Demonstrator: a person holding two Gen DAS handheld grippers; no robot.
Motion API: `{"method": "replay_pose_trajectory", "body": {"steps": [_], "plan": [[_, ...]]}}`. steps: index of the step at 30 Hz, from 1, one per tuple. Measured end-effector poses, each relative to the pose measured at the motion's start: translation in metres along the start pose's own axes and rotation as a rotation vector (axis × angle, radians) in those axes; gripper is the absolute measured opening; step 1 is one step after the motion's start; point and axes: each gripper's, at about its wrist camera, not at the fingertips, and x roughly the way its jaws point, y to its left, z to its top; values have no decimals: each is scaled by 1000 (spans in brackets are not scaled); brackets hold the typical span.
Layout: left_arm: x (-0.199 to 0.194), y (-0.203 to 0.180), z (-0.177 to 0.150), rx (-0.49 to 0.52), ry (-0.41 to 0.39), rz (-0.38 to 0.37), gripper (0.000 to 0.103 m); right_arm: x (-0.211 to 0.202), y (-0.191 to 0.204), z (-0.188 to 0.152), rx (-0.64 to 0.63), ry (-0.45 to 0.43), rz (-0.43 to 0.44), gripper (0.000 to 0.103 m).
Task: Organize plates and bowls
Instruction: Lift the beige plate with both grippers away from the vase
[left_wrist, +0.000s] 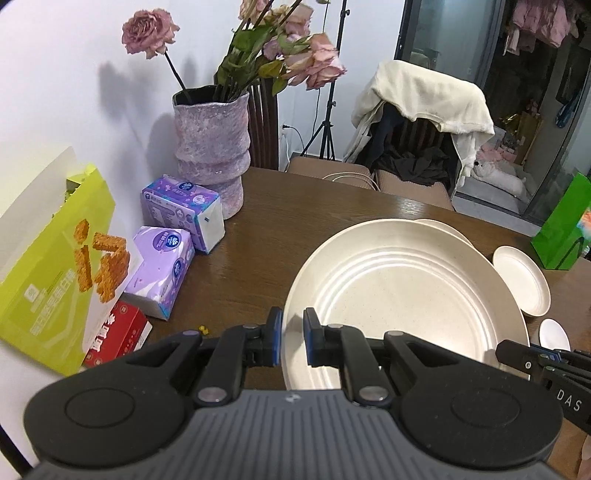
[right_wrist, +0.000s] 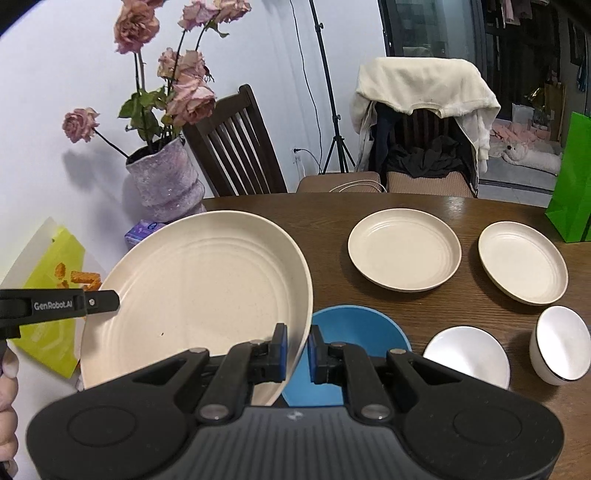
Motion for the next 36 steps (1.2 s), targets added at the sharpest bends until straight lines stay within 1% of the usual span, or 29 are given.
{"method": "replay_pose_trajectory", "body": {"steps": [9,23,36], "plan": [[-31,-18,-25,12,-7,-17,13,-39,-13,-21,1,-17,-10,11],[-67,-53,-72,51,6,-61,13,-91,-39,-65,21,-19,-48,11],[-84,-90,-109,97,25,-114,13,-128,-78,-109,80,-25,-88,11]]}}
